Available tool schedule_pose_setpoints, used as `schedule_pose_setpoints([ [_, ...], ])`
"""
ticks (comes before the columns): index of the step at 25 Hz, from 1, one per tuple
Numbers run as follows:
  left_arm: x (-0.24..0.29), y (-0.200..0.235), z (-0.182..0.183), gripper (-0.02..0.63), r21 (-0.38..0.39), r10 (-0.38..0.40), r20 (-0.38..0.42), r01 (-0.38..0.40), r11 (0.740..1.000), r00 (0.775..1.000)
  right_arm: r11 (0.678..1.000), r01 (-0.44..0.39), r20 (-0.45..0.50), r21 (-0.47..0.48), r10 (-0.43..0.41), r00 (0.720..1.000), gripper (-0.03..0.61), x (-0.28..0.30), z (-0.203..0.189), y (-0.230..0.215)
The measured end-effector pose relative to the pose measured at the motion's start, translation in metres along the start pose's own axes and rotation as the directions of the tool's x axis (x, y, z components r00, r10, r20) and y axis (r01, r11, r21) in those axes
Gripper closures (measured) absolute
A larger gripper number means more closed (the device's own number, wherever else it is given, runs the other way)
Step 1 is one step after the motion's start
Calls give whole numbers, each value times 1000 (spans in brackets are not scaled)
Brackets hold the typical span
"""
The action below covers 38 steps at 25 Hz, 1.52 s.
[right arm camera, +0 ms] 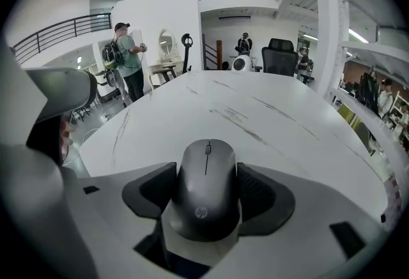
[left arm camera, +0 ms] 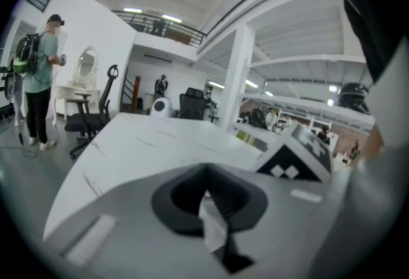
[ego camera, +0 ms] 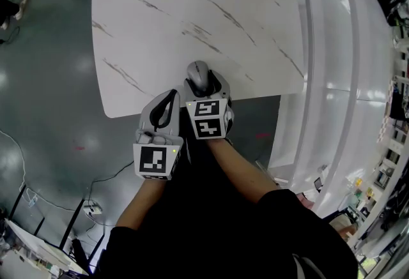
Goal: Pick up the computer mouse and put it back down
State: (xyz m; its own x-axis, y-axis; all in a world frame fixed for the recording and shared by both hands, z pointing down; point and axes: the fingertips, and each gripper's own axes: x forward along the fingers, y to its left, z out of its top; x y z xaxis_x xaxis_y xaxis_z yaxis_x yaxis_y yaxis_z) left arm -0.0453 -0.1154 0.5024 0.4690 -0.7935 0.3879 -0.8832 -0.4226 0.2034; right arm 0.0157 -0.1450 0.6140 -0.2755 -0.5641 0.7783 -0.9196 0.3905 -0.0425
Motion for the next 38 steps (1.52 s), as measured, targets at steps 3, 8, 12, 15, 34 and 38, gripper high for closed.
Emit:
schedule_pose_setpoints([
  [3, -1, -1, -5, 606, 2, 1, -14, -1, 1000, 1000, 1000, -6, 6, -8, 6, 1000, 319, -1, 1, -1],
  [8, 0, -2, 2, 606, 12, -5, -1, 5, 1000, 1000, 1000, -14, 45, -2, 14, 999, 319, -8, 7, -1],
  [12, -1, -4, 8, 606, 19, -5, 8, 5, 1000, 1000, 1000, -13, 87, -10, 14, 996, 319, -21, 20, -1],
  [15, -1, -6, 18, 606, 27, -6, 27, 5, 1000, 1000, 1000, -6, 132, -15, 8, 991, 319, -36, 35, -4],
  [34, -23, -9, 104, 606, 106, 17, 179, -36, 994, 984, 997, 72, 427, -20, -56, 903, 318, -160, 130, -19],
  [38, -28, -9, 109, 606, 116, 22, 181, -44, 992, 983, 996, 86, 468, -15, -69, 881, 319, -172, 139, -22],
])
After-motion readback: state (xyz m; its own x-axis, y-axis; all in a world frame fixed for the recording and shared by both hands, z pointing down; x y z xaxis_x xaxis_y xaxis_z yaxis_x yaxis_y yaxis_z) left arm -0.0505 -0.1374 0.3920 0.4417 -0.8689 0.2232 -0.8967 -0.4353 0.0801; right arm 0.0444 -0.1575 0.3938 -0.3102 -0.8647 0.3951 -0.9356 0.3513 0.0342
